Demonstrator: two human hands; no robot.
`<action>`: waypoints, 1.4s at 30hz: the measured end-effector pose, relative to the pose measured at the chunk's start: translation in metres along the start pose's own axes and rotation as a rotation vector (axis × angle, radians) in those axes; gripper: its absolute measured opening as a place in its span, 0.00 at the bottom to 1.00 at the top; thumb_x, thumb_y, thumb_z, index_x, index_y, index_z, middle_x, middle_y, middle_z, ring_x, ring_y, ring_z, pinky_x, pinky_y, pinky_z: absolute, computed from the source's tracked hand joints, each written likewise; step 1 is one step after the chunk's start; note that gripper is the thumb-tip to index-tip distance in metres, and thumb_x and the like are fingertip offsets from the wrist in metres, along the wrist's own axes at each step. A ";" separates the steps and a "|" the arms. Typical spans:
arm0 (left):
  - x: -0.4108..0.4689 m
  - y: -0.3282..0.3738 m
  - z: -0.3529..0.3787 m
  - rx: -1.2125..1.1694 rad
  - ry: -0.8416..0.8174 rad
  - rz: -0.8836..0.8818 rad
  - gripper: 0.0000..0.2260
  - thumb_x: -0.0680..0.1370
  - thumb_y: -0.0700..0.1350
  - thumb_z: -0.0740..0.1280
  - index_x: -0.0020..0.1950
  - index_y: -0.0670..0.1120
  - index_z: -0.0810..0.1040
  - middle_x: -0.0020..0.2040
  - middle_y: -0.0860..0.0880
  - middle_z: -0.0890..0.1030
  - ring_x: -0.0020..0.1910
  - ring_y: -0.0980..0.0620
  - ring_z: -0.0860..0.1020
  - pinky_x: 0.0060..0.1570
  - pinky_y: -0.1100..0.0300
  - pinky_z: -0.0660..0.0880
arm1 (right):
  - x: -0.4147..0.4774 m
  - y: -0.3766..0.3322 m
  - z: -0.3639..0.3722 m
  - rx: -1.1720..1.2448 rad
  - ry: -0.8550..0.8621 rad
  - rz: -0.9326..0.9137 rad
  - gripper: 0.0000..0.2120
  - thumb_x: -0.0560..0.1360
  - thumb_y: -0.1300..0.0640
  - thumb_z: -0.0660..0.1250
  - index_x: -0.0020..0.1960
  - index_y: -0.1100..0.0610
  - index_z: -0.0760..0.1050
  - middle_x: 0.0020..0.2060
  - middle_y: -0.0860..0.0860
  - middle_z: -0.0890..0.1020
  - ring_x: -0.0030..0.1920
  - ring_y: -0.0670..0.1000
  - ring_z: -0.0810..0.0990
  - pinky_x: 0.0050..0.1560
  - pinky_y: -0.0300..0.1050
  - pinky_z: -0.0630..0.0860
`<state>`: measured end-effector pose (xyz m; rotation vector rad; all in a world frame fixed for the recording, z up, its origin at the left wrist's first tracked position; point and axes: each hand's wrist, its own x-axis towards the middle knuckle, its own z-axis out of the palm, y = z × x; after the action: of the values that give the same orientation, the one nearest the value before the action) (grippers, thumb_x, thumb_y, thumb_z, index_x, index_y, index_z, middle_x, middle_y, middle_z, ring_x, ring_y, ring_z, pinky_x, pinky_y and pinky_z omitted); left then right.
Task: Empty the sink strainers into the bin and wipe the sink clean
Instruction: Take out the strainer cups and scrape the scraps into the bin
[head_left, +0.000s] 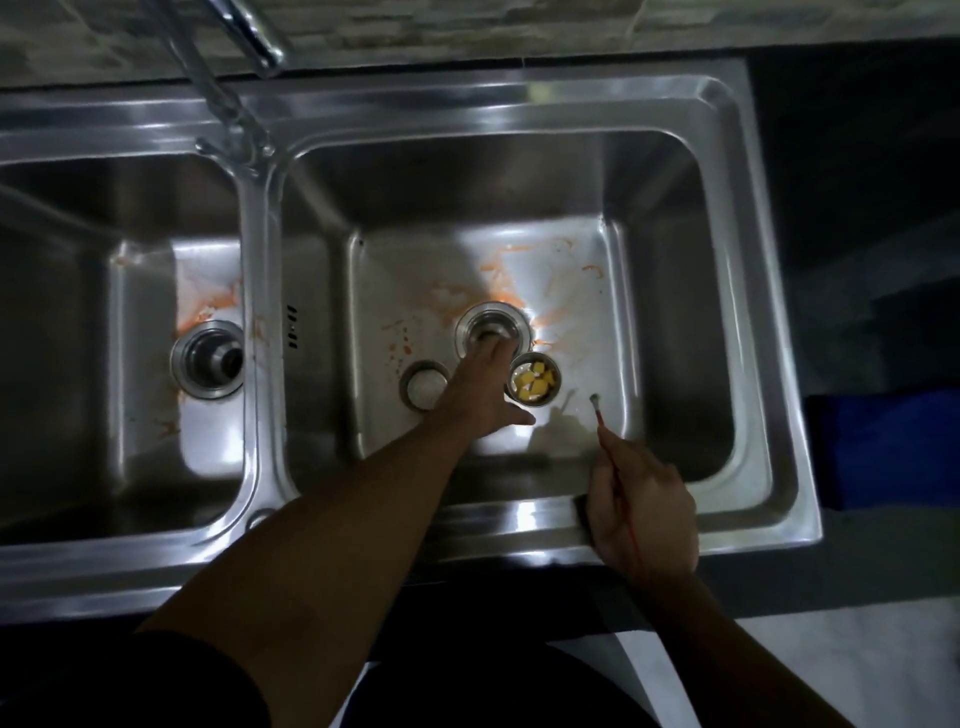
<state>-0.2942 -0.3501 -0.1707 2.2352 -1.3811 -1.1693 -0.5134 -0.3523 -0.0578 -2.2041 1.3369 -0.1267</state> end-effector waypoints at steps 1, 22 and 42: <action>0.004 0.002 0.006 0.012 -0.037 -0.012 0.51 0.63 0.56 0.82 0.78 0.46 0.60 0.78 0.43 0.62 0.77 0.42 0.61 0.74 0.47 0.65 | 0.000 0.002 0.000 -0.008 -0.001 0.002 0.20 0.81 0.52 0.56 0.65 0.58 0.78 0.49 0.54 0.85 0.45 0.51 0.83 0.54 0.52 0.79; -0.008 0.014 0.028 -0.158 0.206 0.005 0.36 0.62 0.55 0.82 0.65 0.52 0.71 0.60 0.48 0.82 0.57 0.49 0.79 0.52 0.58 0.76 | -0.003 0.008 0.011 -0.034 0.086 0.047 0.18 0.80 0.53 0.57 0.66 0.54 0.77 0.51 0.50 0.85 0.44 0.50 0.82 0.52 0.50 0.78; -0.122 0.139 0.024 -0.271 0.291 0.283 0.32 0.61 0.55 0.82 0.59 0.61 0.69 0.52 0.69 0.77 0.52 0.71 0.76 0.50 0.74 0.73 | -0.074 0.061 -0.046 0.455 0.774 0.092 0.13 0.80 0.61 0.66 0.63 0.58 0.81 0.48 0.48 0.84 0.45 0.39 0.80 0.50 0.27 0.74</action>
<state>-0.4258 -0.3146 -0.0439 1.8615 -1.2822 -0.8407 -0.6150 -0.3304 -0.0346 -1.7414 1.5765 -1.2191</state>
